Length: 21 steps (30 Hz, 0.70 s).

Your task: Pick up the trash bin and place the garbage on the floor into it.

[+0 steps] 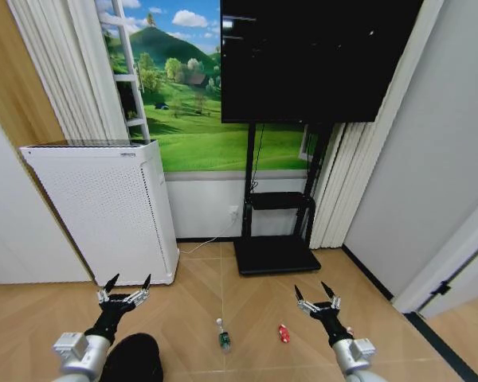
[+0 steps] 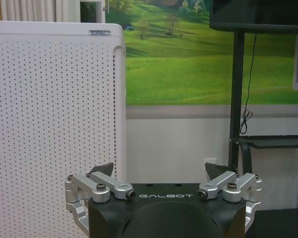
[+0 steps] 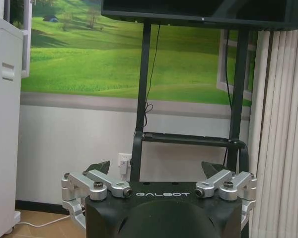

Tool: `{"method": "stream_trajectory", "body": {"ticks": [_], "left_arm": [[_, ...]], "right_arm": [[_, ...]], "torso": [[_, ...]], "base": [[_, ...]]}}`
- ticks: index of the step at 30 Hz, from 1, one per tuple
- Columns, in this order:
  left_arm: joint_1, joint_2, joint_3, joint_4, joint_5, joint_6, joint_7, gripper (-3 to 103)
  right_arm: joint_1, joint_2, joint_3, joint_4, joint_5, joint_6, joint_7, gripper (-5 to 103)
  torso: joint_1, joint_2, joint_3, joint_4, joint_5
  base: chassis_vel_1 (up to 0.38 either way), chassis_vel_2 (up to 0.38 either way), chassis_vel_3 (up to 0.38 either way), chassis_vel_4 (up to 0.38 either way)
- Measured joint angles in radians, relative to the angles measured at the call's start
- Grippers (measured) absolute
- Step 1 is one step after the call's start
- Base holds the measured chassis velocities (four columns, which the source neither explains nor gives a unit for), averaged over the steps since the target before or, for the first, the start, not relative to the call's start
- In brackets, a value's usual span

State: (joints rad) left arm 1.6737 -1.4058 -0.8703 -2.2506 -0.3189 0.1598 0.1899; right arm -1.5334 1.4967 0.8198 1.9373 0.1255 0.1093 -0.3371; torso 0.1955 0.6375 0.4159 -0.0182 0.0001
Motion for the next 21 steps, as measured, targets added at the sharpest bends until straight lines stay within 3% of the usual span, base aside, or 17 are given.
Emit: {"method": "stream_trajectory", "body": {"ticks": [5,9,15,21], "left_arm": [[0.003,-0.002,0.001,0.018,0.012,-0.006,0.015,100],[0.005,0.001,0.001,0.023,0.004,-0.005,0.036,100],[-0.001,0.022,0.011,0.024,-0.034,0.008,0.050,100],[-0.011,0.055,0.009,0.021,-0.059,0.028,0.047,100]], "right_arm": [[0.010,-0.037,0.002,0.028,0.052,-0.083,0.005,100],[0.001,-0.101,-0.002,0.054,0.161,-0.153,-0.026,100],[0.008,-0.174,-0.014,0.038,0.238,-0.123,-0.084,100],[0.033,-0.212,-0.051,0.021,0.239,-0.117,-0.089,100]], "torso": [[-0.007,-0.019,-0.012,0.0000,0.0000],[-0.015,-0.039,-0.024,-0.0001,0.0000],[-0.025,-0.063,-0.038,-0.0001,0.0001],[-0.036,-0.090,-0.054,-0.0001,0.0000]], "base": [[0.000,0.000,0.000,0.000],[0.000,0.000,0.000,0.000],[0.000,0.000,0.000,0.000],[0.000,0.000,0.000,0.000]]}}
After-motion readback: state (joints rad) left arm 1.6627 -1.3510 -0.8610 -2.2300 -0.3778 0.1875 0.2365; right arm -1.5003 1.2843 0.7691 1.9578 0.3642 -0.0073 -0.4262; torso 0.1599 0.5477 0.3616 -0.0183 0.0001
